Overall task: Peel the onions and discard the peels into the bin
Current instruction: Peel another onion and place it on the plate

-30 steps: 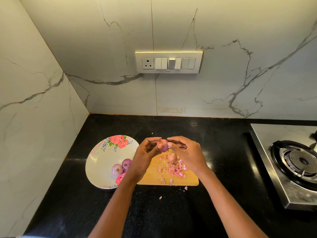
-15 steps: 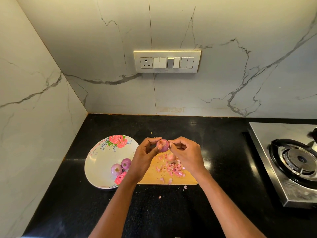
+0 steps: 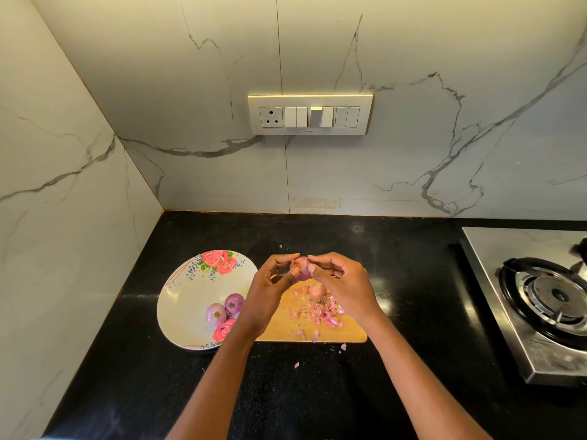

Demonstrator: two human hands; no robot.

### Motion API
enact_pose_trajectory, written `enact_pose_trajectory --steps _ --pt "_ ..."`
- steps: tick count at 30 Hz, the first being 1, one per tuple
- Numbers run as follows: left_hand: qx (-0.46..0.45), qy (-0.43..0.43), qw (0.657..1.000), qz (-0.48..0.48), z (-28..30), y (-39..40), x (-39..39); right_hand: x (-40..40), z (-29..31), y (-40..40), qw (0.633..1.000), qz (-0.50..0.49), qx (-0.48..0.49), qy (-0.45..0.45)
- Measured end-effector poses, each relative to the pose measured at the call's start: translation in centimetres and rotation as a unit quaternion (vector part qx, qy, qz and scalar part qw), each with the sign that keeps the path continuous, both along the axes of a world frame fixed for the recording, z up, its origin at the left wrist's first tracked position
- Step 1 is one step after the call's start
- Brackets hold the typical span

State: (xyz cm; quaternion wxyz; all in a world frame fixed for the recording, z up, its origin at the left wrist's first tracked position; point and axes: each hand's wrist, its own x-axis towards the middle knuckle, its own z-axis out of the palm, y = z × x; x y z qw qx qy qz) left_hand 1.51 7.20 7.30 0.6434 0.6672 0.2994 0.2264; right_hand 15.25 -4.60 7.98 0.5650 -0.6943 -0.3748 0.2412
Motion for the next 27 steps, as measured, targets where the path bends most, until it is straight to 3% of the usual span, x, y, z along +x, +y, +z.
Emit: enact_pose_trajectory --steps 10,16,27 --pt "-0.043 -0.031 0.999 -0.003 0.10 -0.33 -0.18 0.04 -0.78 -0.30 0.999 -0.038 0.007 -0.005" --pt "-0.063 -0.040 0.997 0.003 0.27 -0.29 0.04 -0.12 -0.33 -0.10 0.999 0.007 0.019 0.050" --pt "-0.086 -0.033 0.996 0.011 0.25 -0.30 -0.01 0.13 -0.42 -0.22 0.999 -0.045 -0.008 -0.018"
